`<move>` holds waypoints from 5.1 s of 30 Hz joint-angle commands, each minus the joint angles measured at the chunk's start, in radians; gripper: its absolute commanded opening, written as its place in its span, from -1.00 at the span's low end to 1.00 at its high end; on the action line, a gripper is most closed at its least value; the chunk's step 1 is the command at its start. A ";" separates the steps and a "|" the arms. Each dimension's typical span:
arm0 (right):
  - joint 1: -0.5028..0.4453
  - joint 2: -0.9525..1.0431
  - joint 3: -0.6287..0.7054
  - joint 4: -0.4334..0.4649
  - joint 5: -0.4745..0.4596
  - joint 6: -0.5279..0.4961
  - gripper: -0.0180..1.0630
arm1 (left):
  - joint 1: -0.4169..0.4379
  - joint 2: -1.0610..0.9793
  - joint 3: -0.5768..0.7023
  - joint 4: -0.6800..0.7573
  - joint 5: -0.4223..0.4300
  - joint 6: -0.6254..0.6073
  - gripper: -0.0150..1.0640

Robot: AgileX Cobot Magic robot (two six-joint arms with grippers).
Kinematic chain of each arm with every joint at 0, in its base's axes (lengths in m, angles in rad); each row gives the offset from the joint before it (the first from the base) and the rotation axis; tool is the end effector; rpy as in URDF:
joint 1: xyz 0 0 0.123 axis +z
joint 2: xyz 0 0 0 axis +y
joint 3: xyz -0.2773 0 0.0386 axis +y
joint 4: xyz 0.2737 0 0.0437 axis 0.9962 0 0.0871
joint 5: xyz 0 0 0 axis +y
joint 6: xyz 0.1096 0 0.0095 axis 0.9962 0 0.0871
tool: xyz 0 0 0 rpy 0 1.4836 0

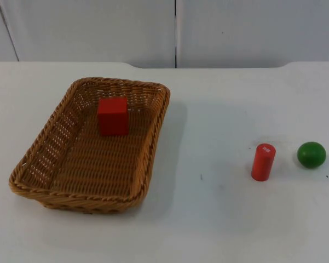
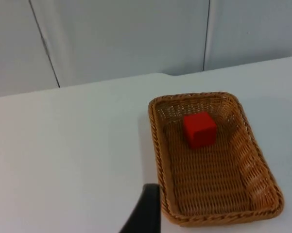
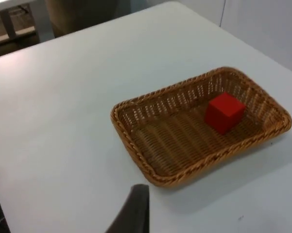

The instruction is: Pick up the basket with the left hand and place the object to the left of the red cylinder into the basket with the right hand.

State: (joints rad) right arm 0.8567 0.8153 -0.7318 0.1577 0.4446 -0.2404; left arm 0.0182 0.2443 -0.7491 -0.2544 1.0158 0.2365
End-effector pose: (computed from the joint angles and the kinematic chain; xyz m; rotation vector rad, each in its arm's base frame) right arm 0.1344 0.1664 0.3256 -0.9803 1.7995 0.5479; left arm 0.0577 -0.0225 0.3553 0.2204 1.9600 -0.1360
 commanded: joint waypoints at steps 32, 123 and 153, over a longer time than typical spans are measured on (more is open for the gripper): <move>0.002 -0.162 0.009 0.002 0.195 0.003 0.61 | -0.007 -0.244 0.256 0.238 0.060 -0.237 0.57; 0.002 -0.815 0.217 -0.174 0.634 0.218 0.99 | -0.042 -0.244 0.256 0.236 0.060 -0.230 0.98; 0.002 -0.815 0.217 -0.176 0.634 0.223 0.99 | -0.042 -0.244 0.256 0.236 0.060 -0.230 0.98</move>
State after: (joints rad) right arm 0.8590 0.0040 -0.5175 -0.0156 1.0822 -0.0167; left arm -0.0176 0.0034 -0.4985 -0.0214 1.0859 0.0085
